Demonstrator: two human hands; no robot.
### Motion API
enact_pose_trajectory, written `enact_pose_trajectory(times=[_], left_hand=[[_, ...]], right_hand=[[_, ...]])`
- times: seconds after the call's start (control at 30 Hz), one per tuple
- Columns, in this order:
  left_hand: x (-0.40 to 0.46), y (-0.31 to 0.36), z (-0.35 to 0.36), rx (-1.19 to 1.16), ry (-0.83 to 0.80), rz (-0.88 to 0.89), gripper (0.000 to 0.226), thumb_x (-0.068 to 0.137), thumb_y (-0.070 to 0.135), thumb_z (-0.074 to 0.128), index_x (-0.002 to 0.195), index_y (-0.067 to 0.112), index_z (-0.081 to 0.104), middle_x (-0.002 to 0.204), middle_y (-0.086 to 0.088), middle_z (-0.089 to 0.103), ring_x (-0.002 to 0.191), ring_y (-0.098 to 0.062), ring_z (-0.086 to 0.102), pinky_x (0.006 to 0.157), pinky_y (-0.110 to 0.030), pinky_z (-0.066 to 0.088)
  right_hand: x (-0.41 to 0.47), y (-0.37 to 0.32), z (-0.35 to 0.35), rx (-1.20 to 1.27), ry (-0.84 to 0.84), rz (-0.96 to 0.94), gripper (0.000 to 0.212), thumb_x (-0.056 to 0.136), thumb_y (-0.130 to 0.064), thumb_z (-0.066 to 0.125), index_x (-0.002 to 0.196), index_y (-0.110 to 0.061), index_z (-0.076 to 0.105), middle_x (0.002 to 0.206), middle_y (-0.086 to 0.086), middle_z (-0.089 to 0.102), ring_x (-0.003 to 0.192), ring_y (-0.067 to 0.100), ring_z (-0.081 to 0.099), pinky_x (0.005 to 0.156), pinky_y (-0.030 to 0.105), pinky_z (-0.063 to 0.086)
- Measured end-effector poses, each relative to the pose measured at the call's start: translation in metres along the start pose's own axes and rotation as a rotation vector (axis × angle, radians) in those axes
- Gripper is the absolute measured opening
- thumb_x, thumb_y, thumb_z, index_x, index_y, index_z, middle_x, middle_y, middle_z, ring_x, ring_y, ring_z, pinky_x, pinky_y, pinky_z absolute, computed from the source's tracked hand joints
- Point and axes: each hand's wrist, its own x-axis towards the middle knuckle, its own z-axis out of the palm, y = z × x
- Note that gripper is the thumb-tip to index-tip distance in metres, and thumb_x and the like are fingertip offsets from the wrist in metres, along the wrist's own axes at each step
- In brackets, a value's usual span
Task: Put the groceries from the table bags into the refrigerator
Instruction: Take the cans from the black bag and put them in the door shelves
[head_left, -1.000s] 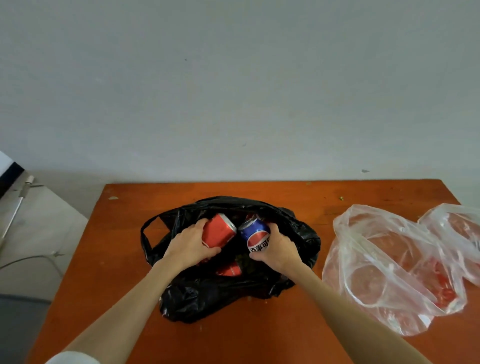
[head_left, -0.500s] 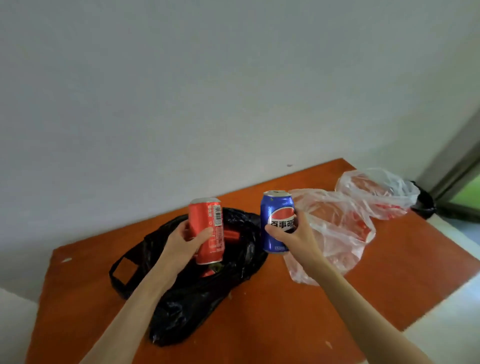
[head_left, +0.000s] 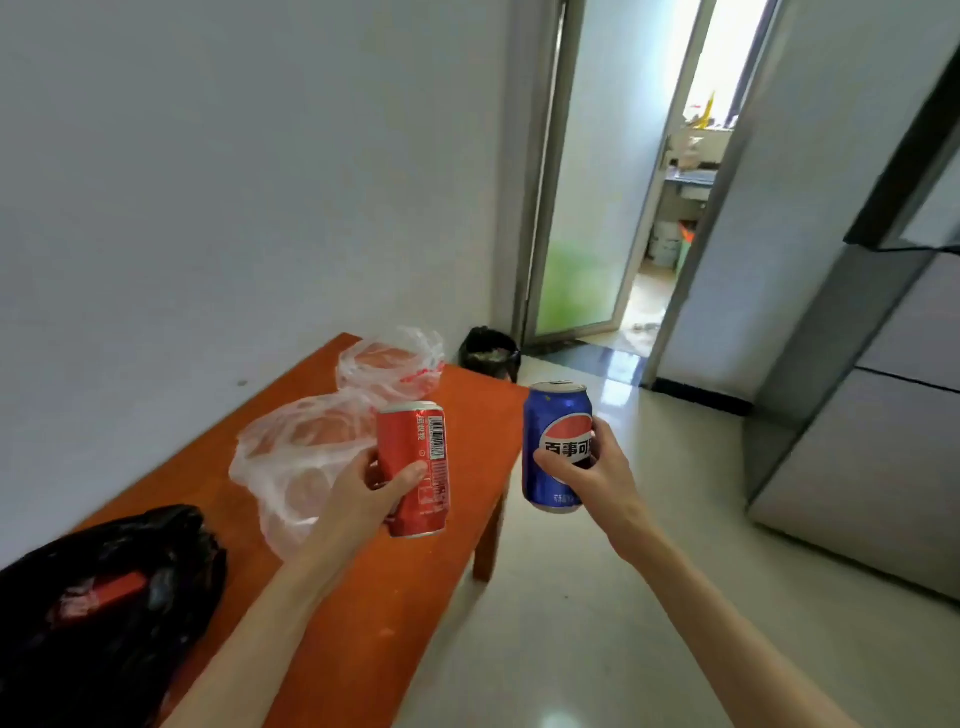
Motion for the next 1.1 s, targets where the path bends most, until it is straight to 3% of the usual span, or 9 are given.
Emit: enact_pose_trajectory(times=[0.1,0.23,0.33,0.47,0.6,0.77,1.1], left_hand=[[0.006,0.018,0.09,0.023,-0.084,0.048,0.04,0.079,0.03,0.067,0.114,0.021,0.049,0.104,-0.001,0.061,0.089,-0.015,0.062,0.068,-0.025,0.05],[0.009,0.048,0.213,0.021,-0.202,0.115,0.041,0.082,0.029,0.065,0.117,0.019,0.047,0.102,-0.001,0.061,0.087,-0.016,0.062,0.063,-0.021,0.048],[0.008,0.072,0.296,-0.036,-0.278,0.139,0.036,0.084,0.028,0.063,0.114,0.02,0.046,0.094,0.005,0.061,0.081,-0.009,0.061,0.06,-0.02,0.047],[0.009,0.103,0.386,-0.094,-0.376,0.156,0.04,0.082,0.03,0.064,0.116,0.017,0.048,0.099,-0.002,0.064,0.086,-0.017,0.064,0.066,-0.029,0.05],[0.015,0.123,0.463,-0.09,-0.48,0.204,0.036,0.083,0.03,0.063,0.114,0.019,0.049,0.1,-0.001,0.065,0.089,-0.02,0.065,0.073,-0.032,0.052],[0.037,0.13,0.55,-0.074,-0.56,0.202,0.044,0.08,0.032,0.065,0.119,0.016,0.052,0.106,-0.005,0.065,0.094,-0.023,0.065,0.077,-0.033,0.053],[0.13,0.195,0.724,-0.087,-0.64,0.239,0.061,0.078,0.039,0.062,0.13,0.015,0.043,0.117,-0.007,0.059,0.1,-0.024,0.061,0.08,-0.037,0.054]], right_hand=[[-0.006,-0.008,-0.092,0.006,0.113,-0.036,0.046,0.077,-0.005,0.072,0.115,-0.016,0.048,0.099,0.0,0.062,0.086,0.009,0.06,0.058,0.01,0.05],[-0.012,-0.029,-0.216,-0.02,0.24,-0.099,0.041,0.077,-0.008,0.072,0.103,-0.029,0.049,0.098,-0.004,0.062,0.087,0.008,0.06,0.066,0.017,0.051],[-0.019,-0.048,-0.298,-0.023,0.337,-0.132,0.043,0.079,-0.012,0.071,0.114,-0.022,0.05,0.106,0.002,0.062,0.091,0.012,0.06,0.063,0.016,0.051],[-0.027,-0.063,-0.386,-0.008,0.46,-0.175,0.047,0.081,-0.014,0.069,0.123,-0.014,0.048,0.107,0.003,0.061,0.091,0.011,0.06,0.059,0.012,0.051],[-0.025,-0.062,-0.453,0.051,0.563,-0.193,0.038,0.083,-0.017,0.065,0.116,-0.019,0.048,0.104,0.001,0.061,0.093,0.012,0.061,0.061,0.014,0.054],[0.002,-0.046,-0.523,0.104,0.688,-0.188,0.04,0.084,-0.023,0.065,0.12,-0.012,0.05,0.107,0.005,0.064,0.091,0.013,0.064,0.061,0.016,0.053],[0.128,-0.065,-0.671,0.051,0.653,-0.166,0.029,0.086,-0.022,0.062,0.112,-0.02,0.048,0.097,-0.003,0.061,0.087,0.011,0.061,0.068,0.022,0.051]])
